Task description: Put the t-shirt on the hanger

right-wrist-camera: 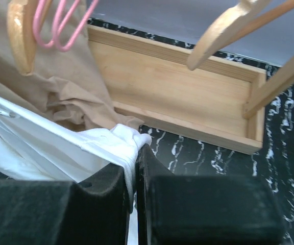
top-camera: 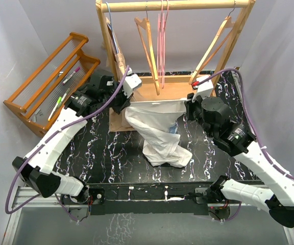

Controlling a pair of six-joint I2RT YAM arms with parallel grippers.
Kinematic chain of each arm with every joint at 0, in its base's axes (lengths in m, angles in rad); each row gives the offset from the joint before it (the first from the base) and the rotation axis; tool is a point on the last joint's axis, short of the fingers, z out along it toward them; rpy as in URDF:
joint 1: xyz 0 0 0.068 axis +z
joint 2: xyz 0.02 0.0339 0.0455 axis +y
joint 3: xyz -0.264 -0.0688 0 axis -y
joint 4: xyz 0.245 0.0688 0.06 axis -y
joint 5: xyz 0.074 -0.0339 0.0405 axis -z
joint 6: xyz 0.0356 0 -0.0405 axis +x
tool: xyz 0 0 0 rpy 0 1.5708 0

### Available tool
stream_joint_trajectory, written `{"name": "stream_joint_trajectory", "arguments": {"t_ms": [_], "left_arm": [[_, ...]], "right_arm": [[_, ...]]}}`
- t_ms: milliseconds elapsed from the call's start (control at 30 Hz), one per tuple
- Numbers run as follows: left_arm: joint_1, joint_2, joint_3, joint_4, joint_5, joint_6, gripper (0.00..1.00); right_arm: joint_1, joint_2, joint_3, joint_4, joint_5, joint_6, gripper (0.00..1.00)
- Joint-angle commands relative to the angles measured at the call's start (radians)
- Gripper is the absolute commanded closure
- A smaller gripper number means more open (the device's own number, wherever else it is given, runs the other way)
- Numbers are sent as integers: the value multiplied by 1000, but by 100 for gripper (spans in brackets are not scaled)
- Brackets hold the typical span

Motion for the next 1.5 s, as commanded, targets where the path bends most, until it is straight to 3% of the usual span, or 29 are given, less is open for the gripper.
{"name": "stream_joint_trajectory", "arguments": {"t_ms": [0,400,533,967,1067,1167,1333,1467], "left_arm": [[3,46,125,103,-83,41,100],[-2,184,642,51,154,-3,100],[-6,157,686,113,219,-30,100],[-5,176,789,252,138,31,100],[-6,169,719,215,133,0,100],[-5,94,496,212,141,-38,100],[-5,-10,168,237,197,-90,100],[-8,-52,3,232,213,-65,100]], "right_arm": [[-2,-31,117,-96,189,-30,92],[-2,13,368,-102,326,-146,92],[-3,14,446,-82,318,-173,92],[-3,92,661,55,353,-362,92],[-2,108,677,11,355,-350,92],[-2,123,650,-146,338,-257,92],[-3,53,416,-297,231,-39,92],[-2,-9,208,-353,195,96,92]]}}
